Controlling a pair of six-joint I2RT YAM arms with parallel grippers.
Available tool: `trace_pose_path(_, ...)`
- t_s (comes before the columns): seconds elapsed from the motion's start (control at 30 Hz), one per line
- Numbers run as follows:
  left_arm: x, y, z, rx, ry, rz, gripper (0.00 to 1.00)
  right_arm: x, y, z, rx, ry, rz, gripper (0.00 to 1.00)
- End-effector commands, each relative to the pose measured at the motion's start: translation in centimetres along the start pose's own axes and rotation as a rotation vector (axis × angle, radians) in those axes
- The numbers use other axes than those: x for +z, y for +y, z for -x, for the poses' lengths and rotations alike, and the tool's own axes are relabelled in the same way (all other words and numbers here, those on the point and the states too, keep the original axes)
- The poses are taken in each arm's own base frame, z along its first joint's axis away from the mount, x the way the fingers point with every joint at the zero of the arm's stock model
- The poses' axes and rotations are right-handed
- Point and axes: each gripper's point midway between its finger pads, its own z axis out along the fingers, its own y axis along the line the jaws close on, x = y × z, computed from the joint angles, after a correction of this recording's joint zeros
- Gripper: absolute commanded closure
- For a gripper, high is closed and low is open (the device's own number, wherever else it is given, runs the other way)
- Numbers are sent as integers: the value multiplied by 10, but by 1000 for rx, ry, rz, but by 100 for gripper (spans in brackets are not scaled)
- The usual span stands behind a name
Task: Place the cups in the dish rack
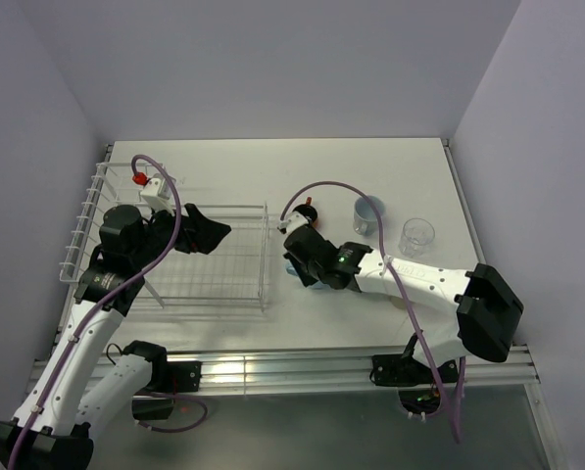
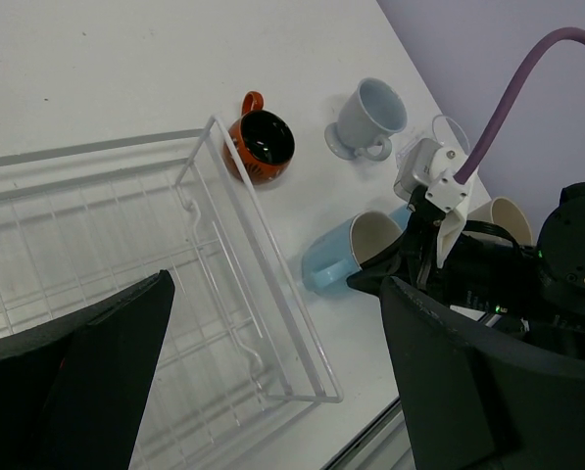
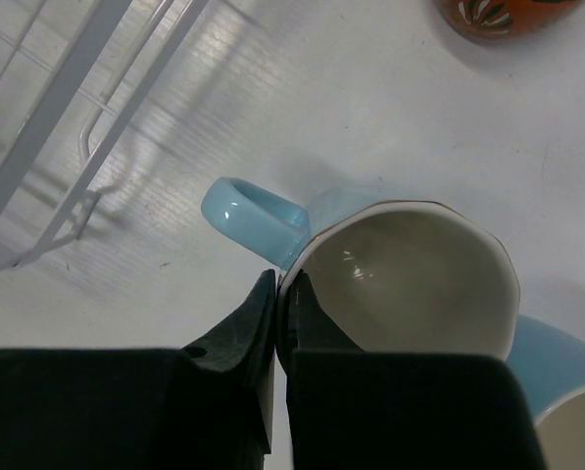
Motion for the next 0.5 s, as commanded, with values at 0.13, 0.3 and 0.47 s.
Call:
trace_pose_path(0.13, 0, -5, 8, 13, -21, -13, 7, -45, 4, 53, 57, -123, 43, 100)
trace_pose_path(0.3, 1, -14, 15, 13, -29, -49, 7, -96, -11, 94, 107, -213, 41, 100)
trace_pose_path(0.47, -3, -33, 27, 7, -50, -118, 6, -149, -15, 135, 185, -315, 180, 100)
